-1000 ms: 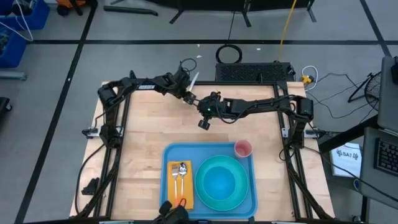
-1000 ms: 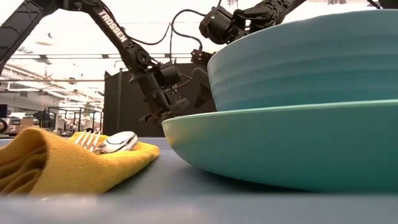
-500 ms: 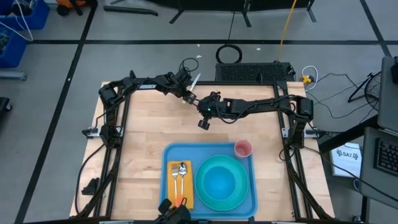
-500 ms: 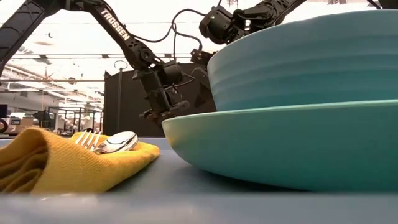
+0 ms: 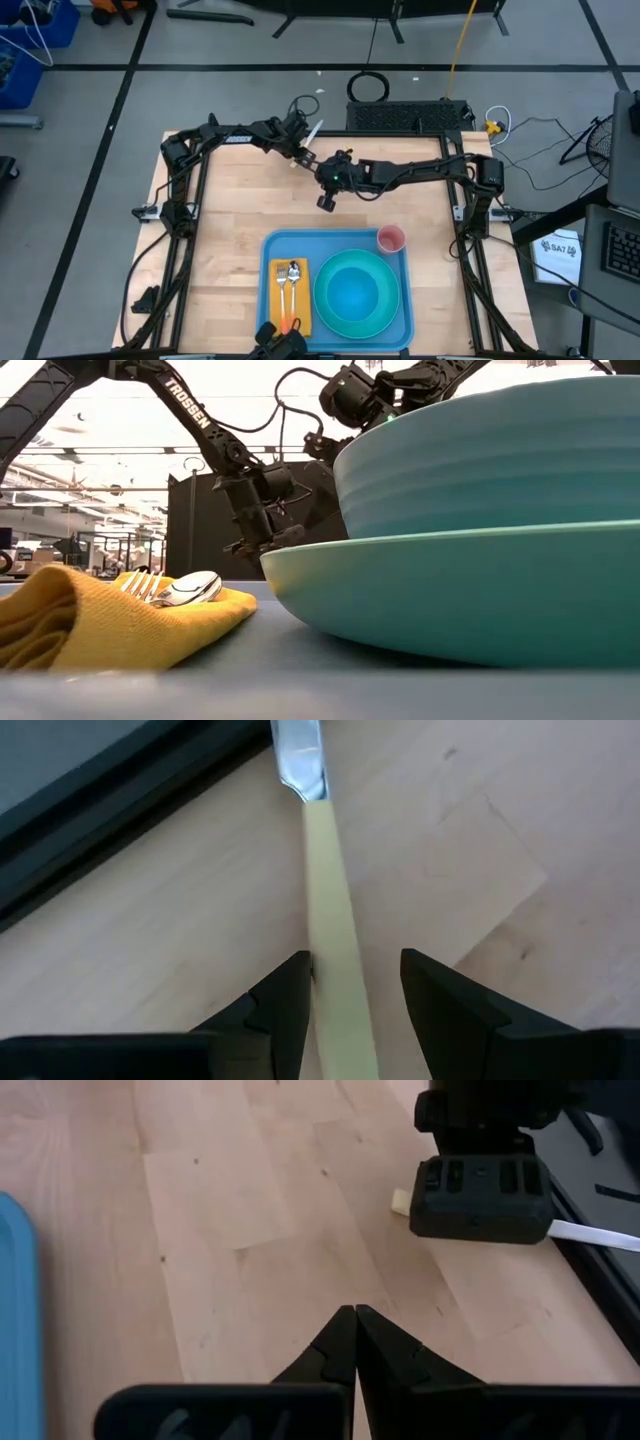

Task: Set up tray
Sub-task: Put the yellow table knife on the yellow table napkin beside the orange spoon

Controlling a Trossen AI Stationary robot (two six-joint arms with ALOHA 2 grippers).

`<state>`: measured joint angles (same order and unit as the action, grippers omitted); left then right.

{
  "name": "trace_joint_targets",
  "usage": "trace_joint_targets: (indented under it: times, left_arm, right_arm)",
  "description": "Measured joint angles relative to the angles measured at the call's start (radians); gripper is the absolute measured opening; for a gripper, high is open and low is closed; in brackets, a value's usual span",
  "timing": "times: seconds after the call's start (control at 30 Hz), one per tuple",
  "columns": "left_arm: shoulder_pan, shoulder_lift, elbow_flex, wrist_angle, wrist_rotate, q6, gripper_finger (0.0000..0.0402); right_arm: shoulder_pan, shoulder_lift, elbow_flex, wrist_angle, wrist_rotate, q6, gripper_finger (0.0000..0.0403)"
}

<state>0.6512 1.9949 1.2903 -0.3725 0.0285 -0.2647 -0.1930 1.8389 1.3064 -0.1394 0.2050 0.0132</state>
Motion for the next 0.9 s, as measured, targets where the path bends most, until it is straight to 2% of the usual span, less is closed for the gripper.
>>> trace_joint_targets:
  times: [0.43, 0.53, 0.67, 0.9]
  left_arm:
    - [-0.008, 0.011, 0.001, -0.076, -0.007, 0.005, 0.0159]
    - [-0.012, 0.012, 0.0, -0.084, -0.02, 0.016, 0.0134]
    - [-0.012, 0.016, 0.001, -0.083, -0.026, 0.048, 0.0075]
    - [-0.022, 0.019, 0.001, -0.069, -0.008, 0.085, 0.0075]
  right_arm:
    - [0.021, 0.0, 0.0, 0.0, 0.002, 0.003, 0.0]
    - [0.029, 0.0, 0.0, 0.001, 0.002, 0.005, 0.0]
    - [0.047, -0.004, 0.0, 0.0, 0.003, 0.004, 0.0]
    - [0.091, -0.051, 0.0, -0.005, 0.003, -0.002, 0.0]
